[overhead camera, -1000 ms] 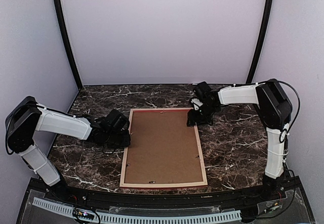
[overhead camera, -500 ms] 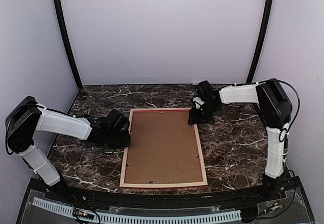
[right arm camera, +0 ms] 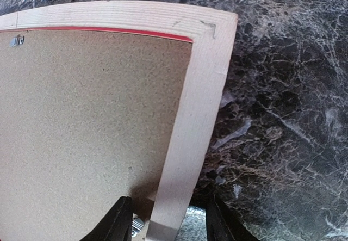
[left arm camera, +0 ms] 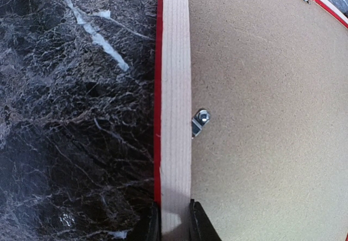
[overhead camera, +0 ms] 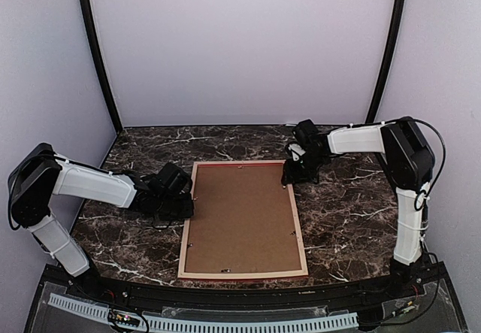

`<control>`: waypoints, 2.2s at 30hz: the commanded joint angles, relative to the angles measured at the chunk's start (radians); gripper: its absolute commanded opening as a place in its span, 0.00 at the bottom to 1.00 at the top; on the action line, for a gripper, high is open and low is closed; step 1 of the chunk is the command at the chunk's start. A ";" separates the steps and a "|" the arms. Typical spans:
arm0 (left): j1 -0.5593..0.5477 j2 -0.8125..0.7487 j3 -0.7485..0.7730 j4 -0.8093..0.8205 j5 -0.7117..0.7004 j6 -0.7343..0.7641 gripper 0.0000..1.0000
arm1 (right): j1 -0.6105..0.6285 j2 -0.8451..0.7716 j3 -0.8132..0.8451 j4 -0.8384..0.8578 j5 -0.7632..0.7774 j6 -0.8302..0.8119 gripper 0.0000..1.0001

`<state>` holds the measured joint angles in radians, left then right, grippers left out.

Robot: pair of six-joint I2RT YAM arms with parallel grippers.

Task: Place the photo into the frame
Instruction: Press the fastener onto the backboard.

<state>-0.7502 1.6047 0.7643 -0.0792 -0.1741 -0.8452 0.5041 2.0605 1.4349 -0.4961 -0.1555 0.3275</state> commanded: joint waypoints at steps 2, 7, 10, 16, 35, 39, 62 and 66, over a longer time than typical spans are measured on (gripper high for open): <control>0.000 0.000 -0.024 -0.076 0.025 -0.035 0.00 | -0.013 -0.007 -0.028 0.012 -0.031 -0.001 0.43; -0.001 0.000 -0.020 -0.080 0.023 -0.034 0.00 | -0.019 -0.002 -0.041 0.009 -0.055 -0.010 0.41; -0.001 -0.001 -0.019 -0.084 0.021 -0.032 0.00 | -0.024 0.004 -0.047 0.004 -0.062 -0.016 0.40; -0.001 -0.004 -0.014 -0.091 0.017 -0.031 0.00 | -0.031 0.011 -0.055 -0.013 -0.065 -0.029 0.37; -0.001 -0.001 -0.014 -0.091 0.014 -0.034 0.00 | -0.078 0.015 -0.070 0.018 -0.292 -0.053 0.29; -0.001 -0.008 -0.016 -0.091 0.013 -0.035 0.00 | -0.078 0.026 -0.050 0.004 -0.296 -0.056 0.38; -0.001 -0.003 -0.016 -0.086 0.018 -0.035 0.00 | -0.020 0.051 0.006 -0.098 -0.048 -0.072 0.29; 0.000 -0.003 -0.016 -0.089 0.018 -0.036 0.00 | -0.020 0.059 0.018 -0.119 -0.047 -0.090 0.24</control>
<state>-0.7506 1.6039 0.7643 -0.0834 -0.1761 -0.8455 0.4774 2.0716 1.4456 -0.5278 -0.2497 0.2787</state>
